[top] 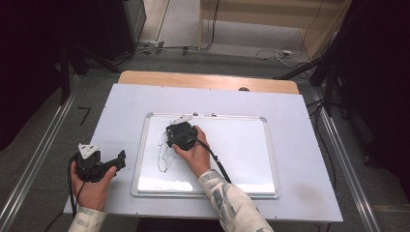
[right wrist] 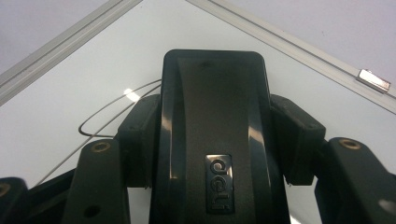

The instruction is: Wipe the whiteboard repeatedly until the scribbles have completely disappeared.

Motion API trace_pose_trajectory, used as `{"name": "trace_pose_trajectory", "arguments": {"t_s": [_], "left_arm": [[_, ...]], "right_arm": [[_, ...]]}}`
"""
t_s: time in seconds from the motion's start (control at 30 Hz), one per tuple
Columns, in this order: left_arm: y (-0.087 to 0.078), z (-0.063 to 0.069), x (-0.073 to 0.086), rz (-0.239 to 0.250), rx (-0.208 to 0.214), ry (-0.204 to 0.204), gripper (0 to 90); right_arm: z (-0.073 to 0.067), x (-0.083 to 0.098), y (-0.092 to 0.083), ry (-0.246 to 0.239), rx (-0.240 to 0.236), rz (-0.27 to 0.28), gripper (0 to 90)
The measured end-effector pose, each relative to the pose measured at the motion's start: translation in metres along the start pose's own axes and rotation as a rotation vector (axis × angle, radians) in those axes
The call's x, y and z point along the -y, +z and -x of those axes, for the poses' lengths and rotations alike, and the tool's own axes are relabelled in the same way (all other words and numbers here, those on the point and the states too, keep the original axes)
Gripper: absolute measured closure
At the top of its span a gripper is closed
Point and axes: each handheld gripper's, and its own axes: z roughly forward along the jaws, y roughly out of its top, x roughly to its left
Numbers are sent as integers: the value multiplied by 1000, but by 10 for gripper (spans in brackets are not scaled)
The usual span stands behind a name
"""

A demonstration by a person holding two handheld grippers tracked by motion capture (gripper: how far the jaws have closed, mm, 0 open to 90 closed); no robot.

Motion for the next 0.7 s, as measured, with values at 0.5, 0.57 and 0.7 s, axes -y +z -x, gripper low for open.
{"name": "trace_pose_trajectory", "arguments": {"t_s": [0.5,0.57,0.7], "left_arm": [[-1,-1,0,3,3,-2,71],[-1,-2,0,1,2,-2,70],[-1,-1,0,4,4,-3,70]], "right_arm": [[0,-5,4,3,14,-11,389],[2,-7,6,8,22,-10,389],[1,-8,7,-11,39,-14,389]]}}
